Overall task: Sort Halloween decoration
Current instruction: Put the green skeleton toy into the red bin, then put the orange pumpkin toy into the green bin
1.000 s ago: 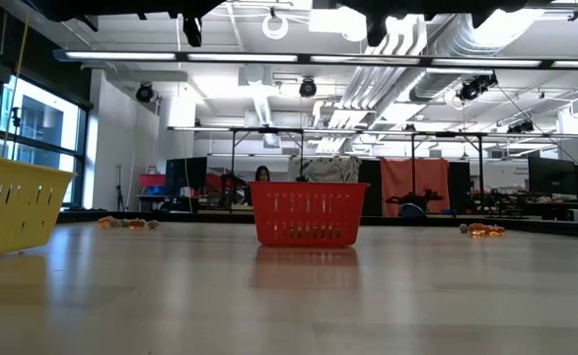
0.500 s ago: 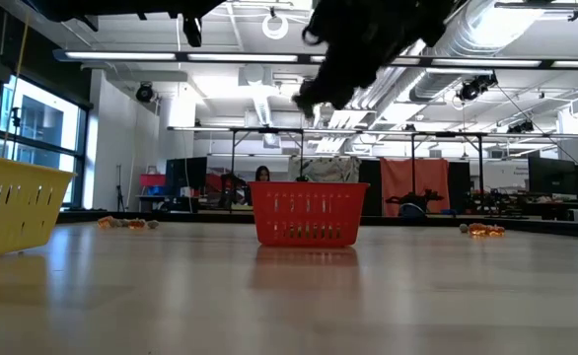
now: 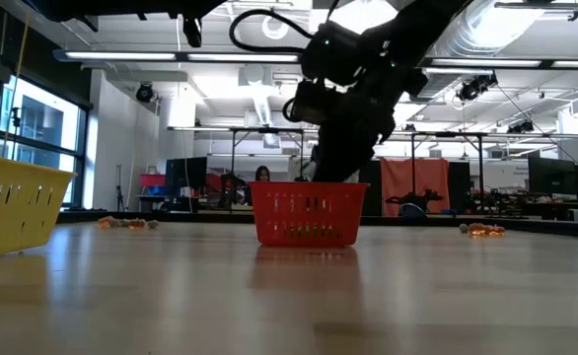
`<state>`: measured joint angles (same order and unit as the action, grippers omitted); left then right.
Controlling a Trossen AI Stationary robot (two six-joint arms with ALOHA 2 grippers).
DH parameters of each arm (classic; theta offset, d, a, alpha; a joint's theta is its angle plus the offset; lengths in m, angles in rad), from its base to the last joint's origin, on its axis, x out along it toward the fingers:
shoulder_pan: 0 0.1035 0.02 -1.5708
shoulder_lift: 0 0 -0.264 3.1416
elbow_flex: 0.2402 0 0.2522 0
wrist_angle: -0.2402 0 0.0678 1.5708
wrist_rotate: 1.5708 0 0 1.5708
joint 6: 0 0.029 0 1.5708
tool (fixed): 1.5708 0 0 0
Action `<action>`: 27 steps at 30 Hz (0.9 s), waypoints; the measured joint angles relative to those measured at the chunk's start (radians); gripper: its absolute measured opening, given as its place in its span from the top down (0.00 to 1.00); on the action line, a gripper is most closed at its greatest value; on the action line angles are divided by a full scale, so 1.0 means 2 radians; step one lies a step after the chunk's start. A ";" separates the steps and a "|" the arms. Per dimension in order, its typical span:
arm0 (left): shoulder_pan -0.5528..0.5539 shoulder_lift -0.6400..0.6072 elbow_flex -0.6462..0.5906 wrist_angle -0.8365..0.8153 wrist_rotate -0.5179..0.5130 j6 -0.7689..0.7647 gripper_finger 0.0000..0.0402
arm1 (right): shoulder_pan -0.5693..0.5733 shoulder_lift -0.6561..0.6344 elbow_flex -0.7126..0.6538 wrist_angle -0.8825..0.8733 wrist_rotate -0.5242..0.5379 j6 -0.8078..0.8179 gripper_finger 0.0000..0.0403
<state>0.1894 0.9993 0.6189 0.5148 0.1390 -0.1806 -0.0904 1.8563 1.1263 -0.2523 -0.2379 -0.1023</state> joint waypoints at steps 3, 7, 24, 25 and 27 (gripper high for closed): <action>0.000 0.000 0.000 -0.001 0.000 0.000 1.00 | 0.002 0.002 0.000 0.001 0.001 0.000 0.90; 0.000 0.000 0.000 -0.001 0.000 0.000 1.00 | 0.003 0.002 0.000 0.004 0.012 0.000 0.85; 0.000 0.000 0.000 -0.001 0.000 0.007 1.00 | -0.005 -0.077 0.000 -0.017 0.010 -0.017 0.45; 0.000 0.000 0.000 -0.001 0.000 0.010 1.00 | -0.010 -0.094 0.000 -0.025 0.014 -0.019 0.45; 0.000 0.000 0.000 -0.001 -0.001 0.013 1.00 | -0.021 -0.130 0.000 -0.034 0.018 -0.019 0.46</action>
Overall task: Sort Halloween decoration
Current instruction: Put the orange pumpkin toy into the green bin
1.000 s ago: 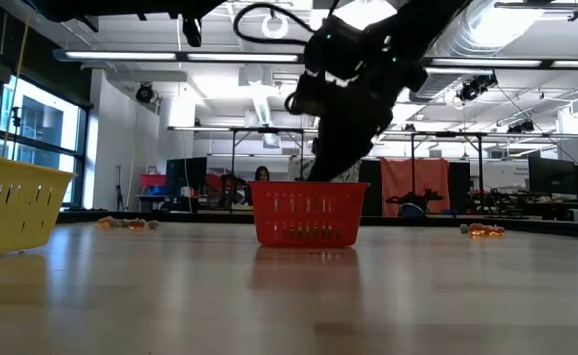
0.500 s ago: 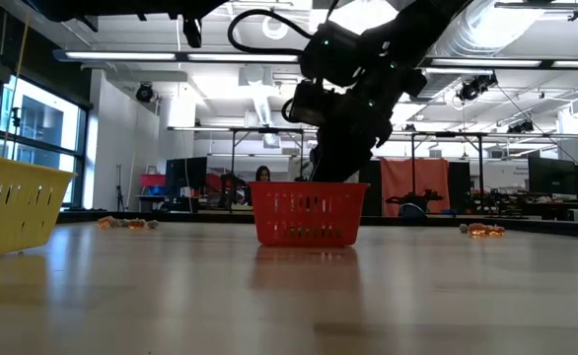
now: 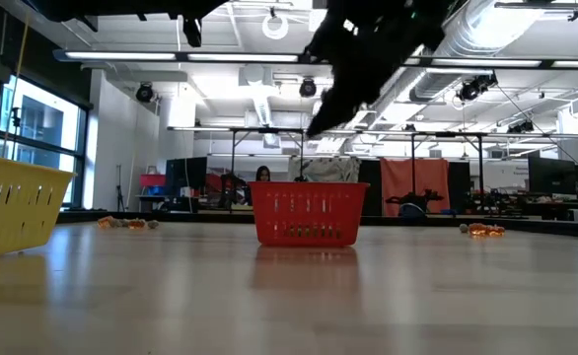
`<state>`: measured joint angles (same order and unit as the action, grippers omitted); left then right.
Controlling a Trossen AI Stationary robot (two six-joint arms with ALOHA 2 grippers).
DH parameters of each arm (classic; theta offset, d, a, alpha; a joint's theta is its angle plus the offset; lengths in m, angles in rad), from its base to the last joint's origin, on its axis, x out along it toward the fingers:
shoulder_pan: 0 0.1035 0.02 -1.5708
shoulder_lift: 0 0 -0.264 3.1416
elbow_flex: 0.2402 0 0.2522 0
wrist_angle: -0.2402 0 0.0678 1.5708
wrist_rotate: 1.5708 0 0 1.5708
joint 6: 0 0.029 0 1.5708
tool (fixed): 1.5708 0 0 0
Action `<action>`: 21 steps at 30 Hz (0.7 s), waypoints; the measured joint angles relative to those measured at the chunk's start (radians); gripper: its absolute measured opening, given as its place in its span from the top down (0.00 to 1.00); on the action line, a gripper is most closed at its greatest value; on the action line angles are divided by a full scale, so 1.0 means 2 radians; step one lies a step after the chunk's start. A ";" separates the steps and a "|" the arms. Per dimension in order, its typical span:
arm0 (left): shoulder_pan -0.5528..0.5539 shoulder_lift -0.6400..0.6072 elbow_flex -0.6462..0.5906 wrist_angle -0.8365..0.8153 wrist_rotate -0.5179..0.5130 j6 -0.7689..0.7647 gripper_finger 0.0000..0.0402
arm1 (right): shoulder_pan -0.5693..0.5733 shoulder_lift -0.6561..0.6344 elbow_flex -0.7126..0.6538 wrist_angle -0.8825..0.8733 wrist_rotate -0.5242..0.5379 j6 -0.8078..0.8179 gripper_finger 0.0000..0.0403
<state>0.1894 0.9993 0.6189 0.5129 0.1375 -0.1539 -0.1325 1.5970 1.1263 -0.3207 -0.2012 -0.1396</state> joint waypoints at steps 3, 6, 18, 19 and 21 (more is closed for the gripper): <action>0.000 0.000 0.000 0.000 -0.009 0.000 1.00 | -0.019 -0.056 0.000 -0.015 0.001 0.006 0.48; 0.000 0.000 0.000 0.000 -0.011 0.000 1.00 | -0.037 -0.109 0.000 -0.025 0.011 0.029 0.48; 0.000 0.000 0.000 0.000 -0.011 0.000 1.00 | -0.054 -0.228 -0.005 -0.088 0.063 0.072 0.48; 0.000 0.000 0.000 0.000 -0.011 0.000 1.00 | -0.054 -0.230 -0.005 -0.097 0.071 0.079 0.48; 0.000 0.000 0.000 0.000 -0.012 0.000 1.00 | -0.055 -0.231 -0.006 -0.116 0.090 0.099 0.48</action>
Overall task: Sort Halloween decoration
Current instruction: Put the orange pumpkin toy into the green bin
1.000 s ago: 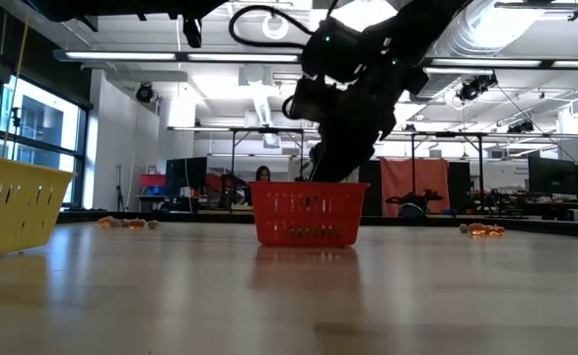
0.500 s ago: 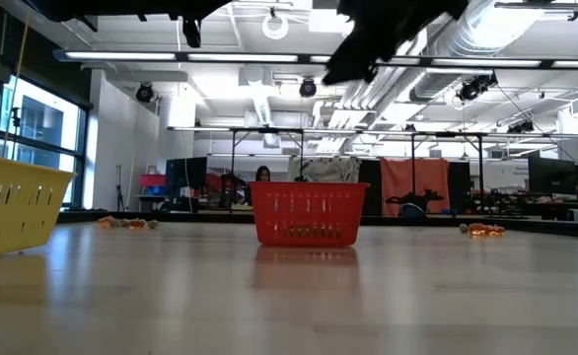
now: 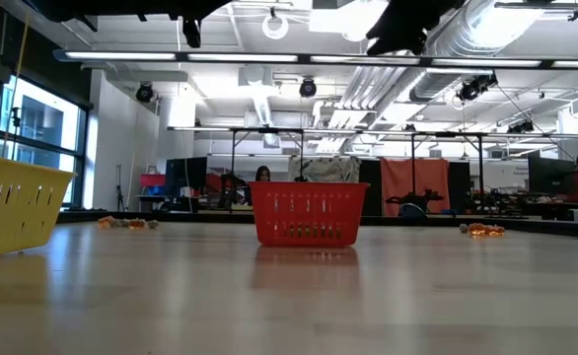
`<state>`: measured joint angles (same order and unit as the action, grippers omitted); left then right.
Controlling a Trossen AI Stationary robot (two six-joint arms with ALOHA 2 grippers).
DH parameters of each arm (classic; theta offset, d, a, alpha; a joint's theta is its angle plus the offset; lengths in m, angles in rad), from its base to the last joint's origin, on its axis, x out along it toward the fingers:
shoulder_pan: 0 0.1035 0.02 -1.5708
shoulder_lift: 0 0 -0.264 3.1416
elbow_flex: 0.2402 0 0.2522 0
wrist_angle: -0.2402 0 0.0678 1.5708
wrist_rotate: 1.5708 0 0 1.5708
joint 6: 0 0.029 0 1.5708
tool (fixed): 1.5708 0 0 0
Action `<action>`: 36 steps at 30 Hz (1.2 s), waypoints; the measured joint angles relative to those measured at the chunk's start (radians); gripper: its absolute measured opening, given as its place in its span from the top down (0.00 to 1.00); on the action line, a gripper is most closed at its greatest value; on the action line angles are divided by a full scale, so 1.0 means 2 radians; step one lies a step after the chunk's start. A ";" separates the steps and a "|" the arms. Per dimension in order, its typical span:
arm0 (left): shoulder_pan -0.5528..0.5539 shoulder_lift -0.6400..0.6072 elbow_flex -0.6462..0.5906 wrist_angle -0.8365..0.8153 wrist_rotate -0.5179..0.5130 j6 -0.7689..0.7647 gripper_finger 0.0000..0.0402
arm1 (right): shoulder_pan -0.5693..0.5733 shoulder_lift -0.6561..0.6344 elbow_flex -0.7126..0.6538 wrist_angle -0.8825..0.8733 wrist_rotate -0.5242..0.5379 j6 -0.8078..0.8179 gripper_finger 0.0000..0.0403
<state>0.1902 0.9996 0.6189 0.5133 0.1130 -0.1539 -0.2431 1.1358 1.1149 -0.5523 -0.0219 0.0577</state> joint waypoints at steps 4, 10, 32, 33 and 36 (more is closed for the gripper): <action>0.000 0.000 0.000 0.000 -0.030 -0.002 1.00 | -0.013 0.004 0.000 -0.101 0.084 0.166 0.48; 0.000 0.000 0.000 0.000 -0.056 -0.004 1.00 | -0.064 0.045 0.000 -0.319 0.107 0.377 0.48; 0.000 0.000 0.000 0.000 -0.056 -0.005 1.00 | -0.104 0.092 -0.215 -0.098 0.052 0.549 0.48; 0.000 0.000 0.000 0.000 -0.056 -0.005 1.00 | -0.105 0.095 -0.215 -0.099 0.054 0.549 0.48; 0.000 0.000 0.000 -0.002 -0.056 -0.005 1.00 | -0.109 0.109 -0.215 -0.099 0.055 0.559 0.48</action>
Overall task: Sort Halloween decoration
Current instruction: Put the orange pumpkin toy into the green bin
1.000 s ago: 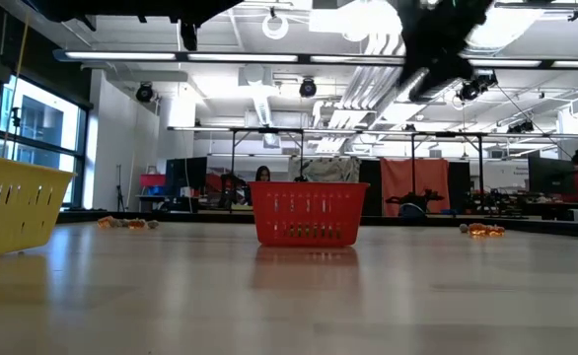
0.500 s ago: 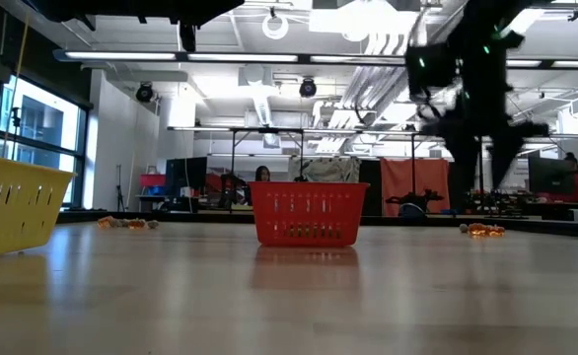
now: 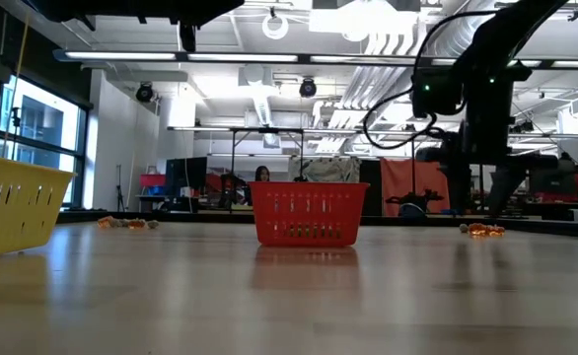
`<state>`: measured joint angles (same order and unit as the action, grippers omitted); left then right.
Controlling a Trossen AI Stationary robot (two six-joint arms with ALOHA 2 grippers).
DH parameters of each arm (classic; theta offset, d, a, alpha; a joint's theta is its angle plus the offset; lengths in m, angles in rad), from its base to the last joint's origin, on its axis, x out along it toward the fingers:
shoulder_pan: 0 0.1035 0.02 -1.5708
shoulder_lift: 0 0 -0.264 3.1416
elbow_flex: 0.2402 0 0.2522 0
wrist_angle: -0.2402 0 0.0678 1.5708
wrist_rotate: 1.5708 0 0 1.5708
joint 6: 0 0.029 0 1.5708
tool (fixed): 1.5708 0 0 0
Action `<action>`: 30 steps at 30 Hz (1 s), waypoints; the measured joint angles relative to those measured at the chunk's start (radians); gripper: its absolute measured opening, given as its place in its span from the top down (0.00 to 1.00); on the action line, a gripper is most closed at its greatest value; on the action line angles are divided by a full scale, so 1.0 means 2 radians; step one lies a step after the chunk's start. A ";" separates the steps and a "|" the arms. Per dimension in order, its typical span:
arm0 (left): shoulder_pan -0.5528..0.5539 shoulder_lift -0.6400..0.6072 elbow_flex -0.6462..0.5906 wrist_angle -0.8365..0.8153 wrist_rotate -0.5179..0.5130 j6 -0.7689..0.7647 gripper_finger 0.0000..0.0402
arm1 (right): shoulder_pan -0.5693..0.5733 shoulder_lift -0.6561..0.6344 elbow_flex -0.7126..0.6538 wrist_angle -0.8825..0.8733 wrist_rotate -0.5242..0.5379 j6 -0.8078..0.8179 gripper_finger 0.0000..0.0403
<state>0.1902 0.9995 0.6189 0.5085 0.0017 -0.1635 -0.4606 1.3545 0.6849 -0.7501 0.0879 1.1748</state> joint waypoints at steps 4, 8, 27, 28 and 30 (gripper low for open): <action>0.000 0.000 0.000 -0.006 0.000 -0.001 1.00 | 0.000 0.020 0.000 0.017 0.000 0.011 0.48; 0.000 0.000 0.000 -0.009 0.000 -0.007 1.00 | -0.003 0.042 0.000 0.017 0.007 0.017 0.48; 0.000 0.000 0.000 -0.021 0.000 -0.009 1.00 | -0.009 0.071 0.002 0.038 0.016 0.029 0.63; 0.000 0.000 0.000 -0.021 0.000 -0.009 1.00 | -0.009 0.071 0.002 0.038 0.017 0.029 0.66; 0.000 0.000 0.000 -0.021 0.000 -0.009 1.00 | -0.009 0.071 0.001 0.038 0.019 0.028 0.71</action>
<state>0.1902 0.9997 0.6189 0.4671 0.0018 -0.1810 -0.4778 1.4975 0.6876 -0.6735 0.1258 1.2312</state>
